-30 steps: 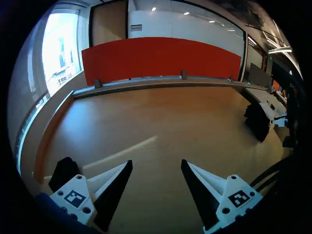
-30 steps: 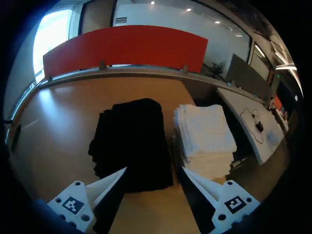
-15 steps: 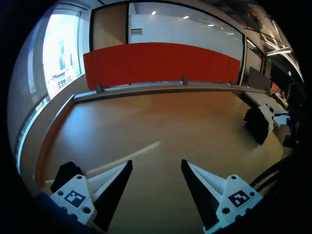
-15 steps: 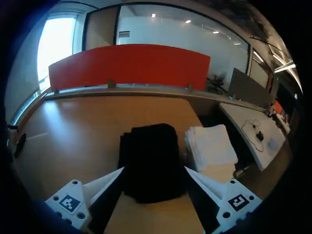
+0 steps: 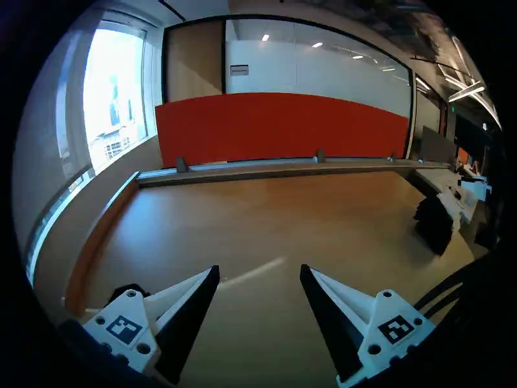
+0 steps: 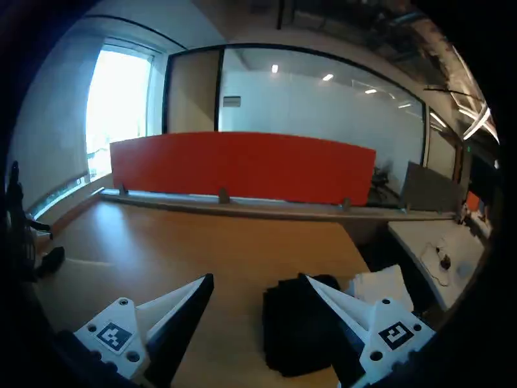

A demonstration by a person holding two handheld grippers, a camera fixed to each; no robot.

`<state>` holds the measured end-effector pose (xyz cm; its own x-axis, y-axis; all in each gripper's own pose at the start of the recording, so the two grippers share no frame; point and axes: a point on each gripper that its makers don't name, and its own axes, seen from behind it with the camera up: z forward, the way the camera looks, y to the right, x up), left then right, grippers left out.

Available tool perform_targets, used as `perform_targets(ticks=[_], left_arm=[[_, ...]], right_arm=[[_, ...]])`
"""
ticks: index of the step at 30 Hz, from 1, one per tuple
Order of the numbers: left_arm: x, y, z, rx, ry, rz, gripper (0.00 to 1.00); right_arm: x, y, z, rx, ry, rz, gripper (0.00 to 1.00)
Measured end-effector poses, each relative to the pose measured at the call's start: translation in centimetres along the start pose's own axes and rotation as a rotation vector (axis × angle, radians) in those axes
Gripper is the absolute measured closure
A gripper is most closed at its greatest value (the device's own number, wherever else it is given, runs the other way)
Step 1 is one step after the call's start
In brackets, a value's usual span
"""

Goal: Fold towel

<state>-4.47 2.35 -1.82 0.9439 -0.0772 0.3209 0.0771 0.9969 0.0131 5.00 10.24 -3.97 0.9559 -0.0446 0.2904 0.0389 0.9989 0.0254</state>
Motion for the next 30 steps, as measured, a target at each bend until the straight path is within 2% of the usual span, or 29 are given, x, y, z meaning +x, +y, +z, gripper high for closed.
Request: perform_targets(ticks=[6,12,17,23,30], left_arm=[[2.7,-0.8,-0.1,0.023,0.078,0.01,0.08],[5.7,-1.9,-0.3,0.058,0.175,0.0,0.08],[7.1,-2.4,-0.3,0.077,0.226,-0.027,0.08],[8.1,-3.3,-0.5,0.119,0.279,-0.032,0.08],[8.5,-3.8,-0.7,0.139,0.317,-0.05,0.08]], right_arm=[[4.2,-3.4,0.1,0.028,0.102,0.0,0.0],[6.9,-5.4,0.0,0.03,0.187,0.017,0.0],[8.2,-6.3,0.0,0.011,0.232,0.031,0.0],[8.9,-7.1,0.2,-0.018,0.276,0.026,0.0],[8.6,-7.8,0.8,-0.031,0.285,0.037,0.0]])
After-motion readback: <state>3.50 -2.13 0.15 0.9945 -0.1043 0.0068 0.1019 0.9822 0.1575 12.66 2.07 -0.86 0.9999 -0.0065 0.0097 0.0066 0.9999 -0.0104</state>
